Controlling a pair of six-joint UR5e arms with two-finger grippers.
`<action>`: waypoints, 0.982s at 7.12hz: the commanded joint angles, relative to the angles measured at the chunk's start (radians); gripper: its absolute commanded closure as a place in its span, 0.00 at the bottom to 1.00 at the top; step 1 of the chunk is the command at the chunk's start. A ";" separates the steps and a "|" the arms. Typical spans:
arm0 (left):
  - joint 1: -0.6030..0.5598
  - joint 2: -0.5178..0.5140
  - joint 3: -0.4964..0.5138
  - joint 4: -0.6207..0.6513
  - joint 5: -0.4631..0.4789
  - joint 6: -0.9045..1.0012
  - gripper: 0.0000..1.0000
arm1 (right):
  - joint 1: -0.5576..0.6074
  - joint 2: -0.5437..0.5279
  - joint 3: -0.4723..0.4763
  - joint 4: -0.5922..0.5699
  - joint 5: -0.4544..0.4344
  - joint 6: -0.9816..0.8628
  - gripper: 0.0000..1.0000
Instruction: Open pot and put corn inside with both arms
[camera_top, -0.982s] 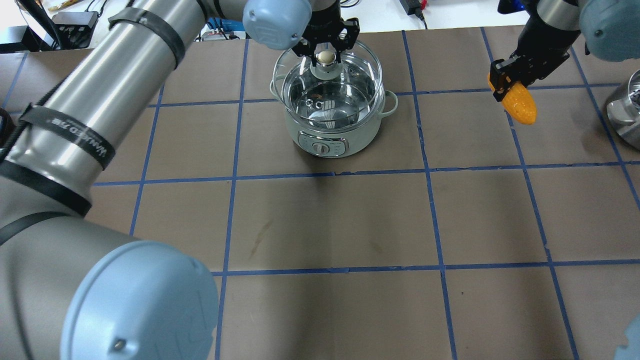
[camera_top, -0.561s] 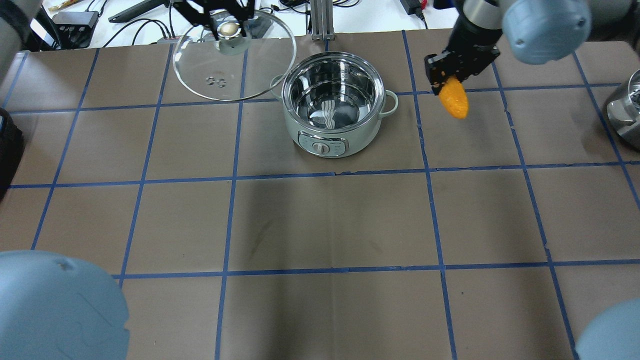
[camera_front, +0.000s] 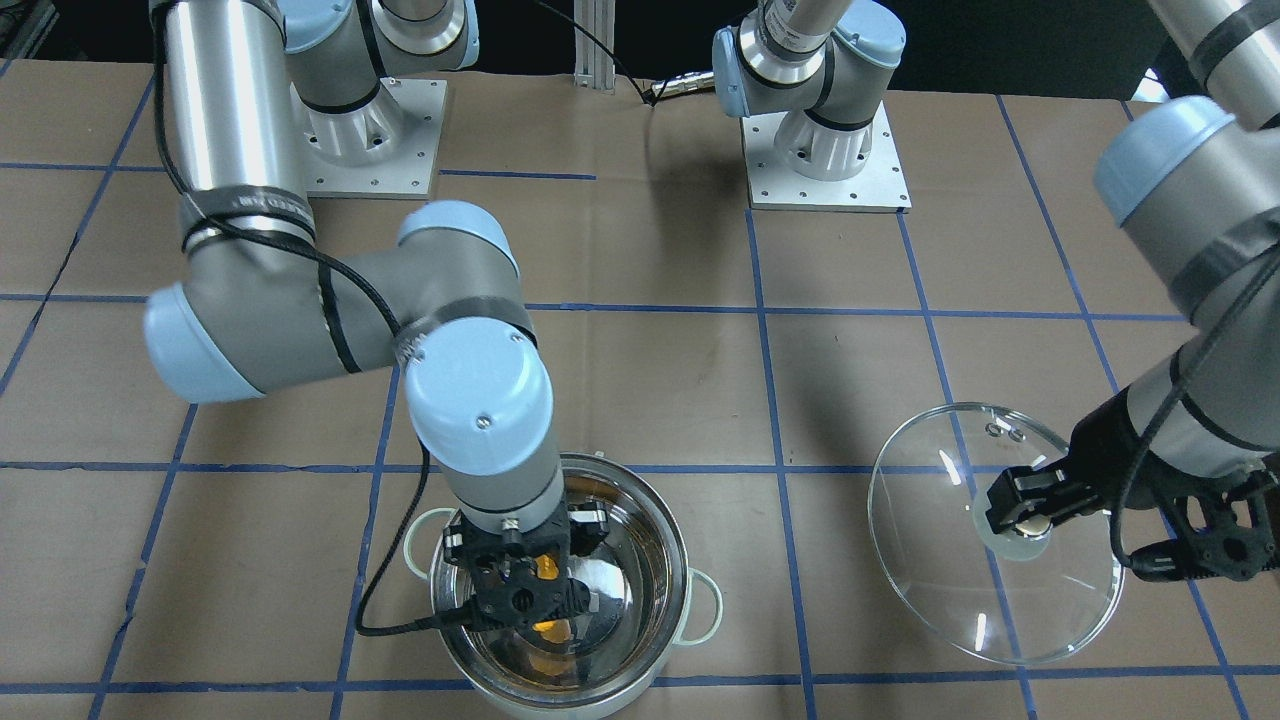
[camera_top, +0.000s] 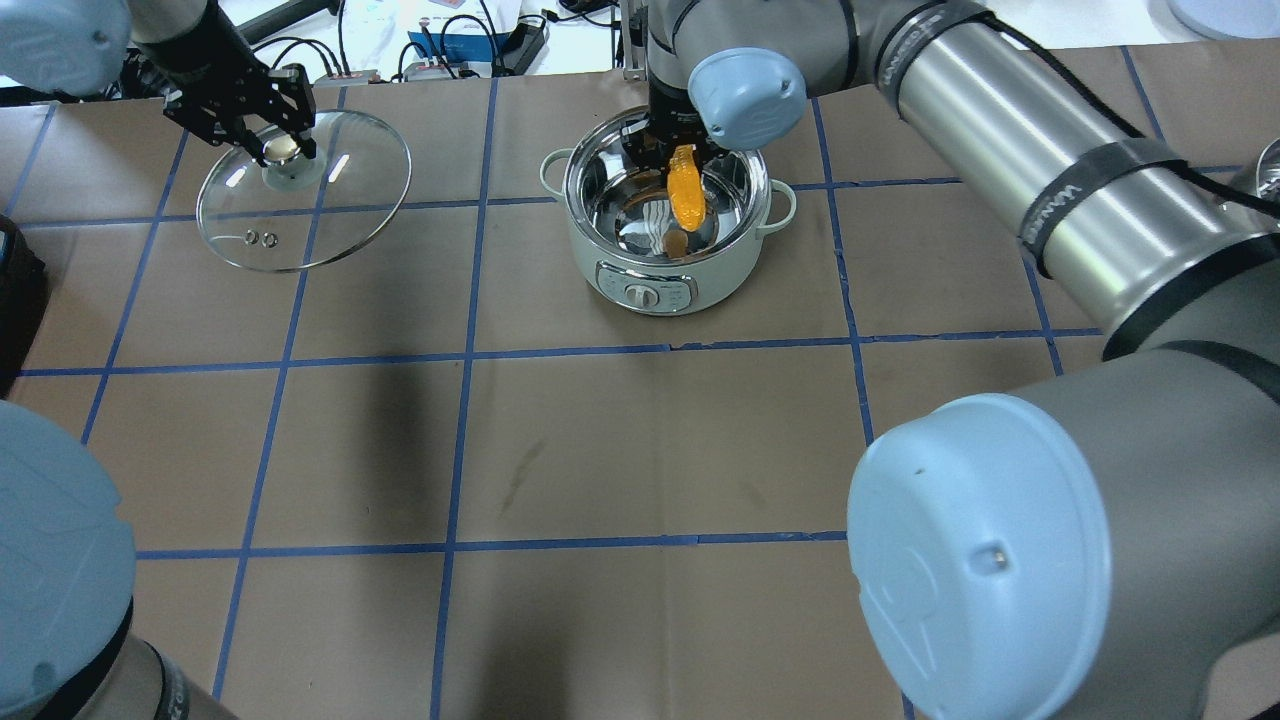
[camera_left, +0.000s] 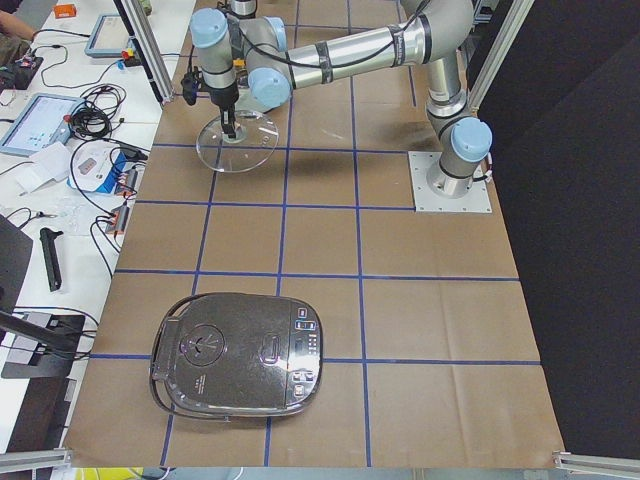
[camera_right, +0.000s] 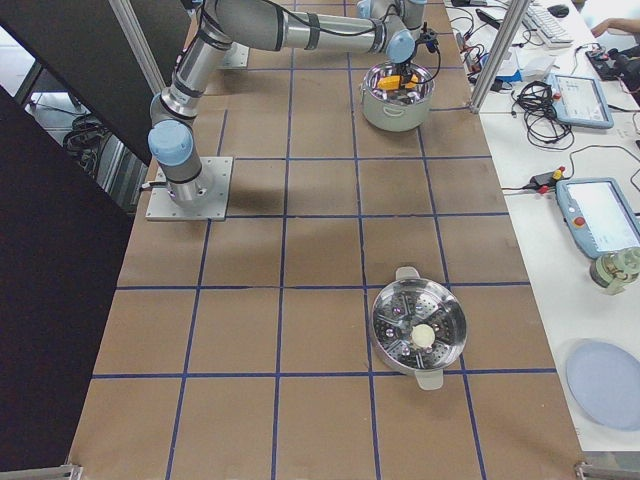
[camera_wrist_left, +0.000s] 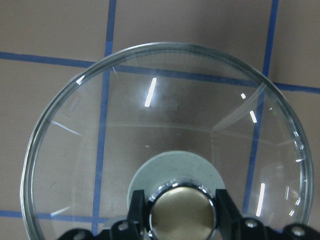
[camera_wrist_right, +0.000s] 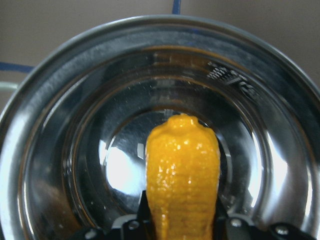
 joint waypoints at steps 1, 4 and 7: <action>0.011 -0.021 -0.208 0.250 -0.006 0.000 0.76 | 0.016 0.050 -0.002 -0.050 -0.008 0.013 0.45; 0.001 -0.034 -0.275 0.311 -0.043 -0.071 0.76 | 0.010 -0.030 0.030 -0.031 -0.009 0.008 0.00; 0.000 -0.038 -0.287 0.312 -0.042 -0.066 0.76 | -0.081 -0.275 0.043 0.262 -0.008 -0.071 0.00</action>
